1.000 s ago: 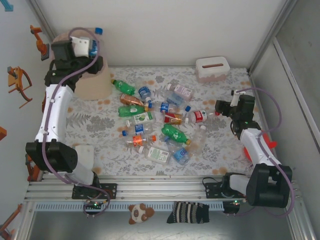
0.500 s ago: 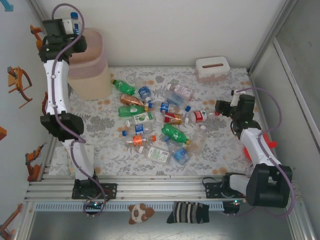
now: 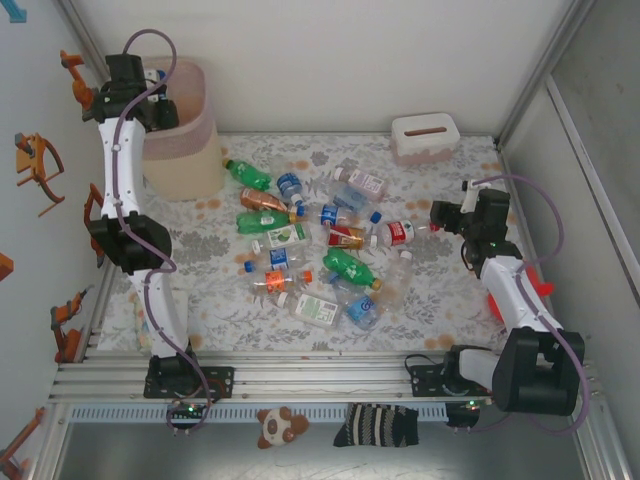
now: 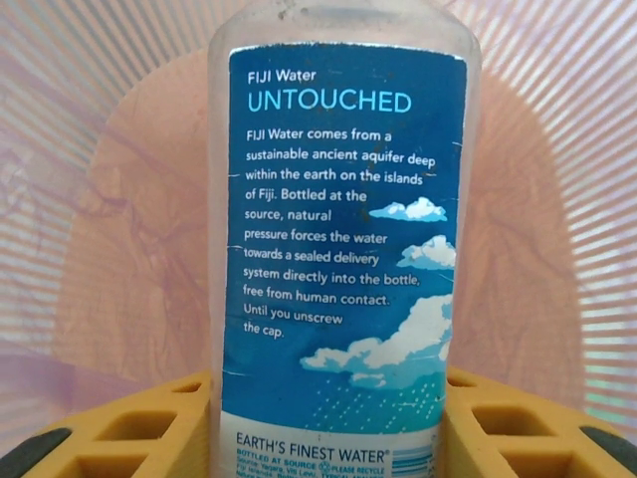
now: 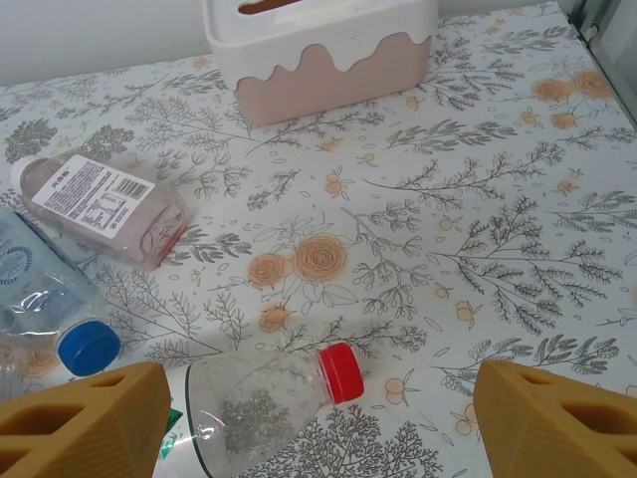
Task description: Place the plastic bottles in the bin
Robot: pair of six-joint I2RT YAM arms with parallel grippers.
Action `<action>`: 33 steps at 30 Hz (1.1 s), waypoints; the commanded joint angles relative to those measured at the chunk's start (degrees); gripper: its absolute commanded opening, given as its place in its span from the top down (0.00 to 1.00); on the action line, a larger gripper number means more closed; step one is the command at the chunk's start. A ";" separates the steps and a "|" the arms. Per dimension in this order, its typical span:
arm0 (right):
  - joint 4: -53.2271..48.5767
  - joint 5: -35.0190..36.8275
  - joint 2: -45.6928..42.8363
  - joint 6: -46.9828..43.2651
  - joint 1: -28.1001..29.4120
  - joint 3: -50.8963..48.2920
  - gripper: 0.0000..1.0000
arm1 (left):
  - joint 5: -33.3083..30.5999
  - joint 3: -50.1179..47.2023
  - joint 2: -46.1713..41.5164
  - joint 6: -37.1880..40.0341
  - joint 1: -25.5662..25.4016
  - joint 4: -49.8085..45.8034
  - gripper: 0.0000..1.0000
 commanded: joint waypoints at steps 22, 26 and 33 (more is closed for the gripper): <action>1.50 -1.80 2.05 0.29 -0.03 1.99 0.23 | -4.61 -4.47 -8.70 -0.18 -2.76 -17.02 0.54; 1.55 -1.70 1.80 0.31 -0.10 1.53 0.23 | -4.44 -3.96 -8.68 -0.52 -2.74 -17.80 0.48; 1.40 -1.61 1.63 0.25 -0.02 1.88 0.23 | -3.52 -2.73 -8.85 -0.87 -3.19 -17.76 0.39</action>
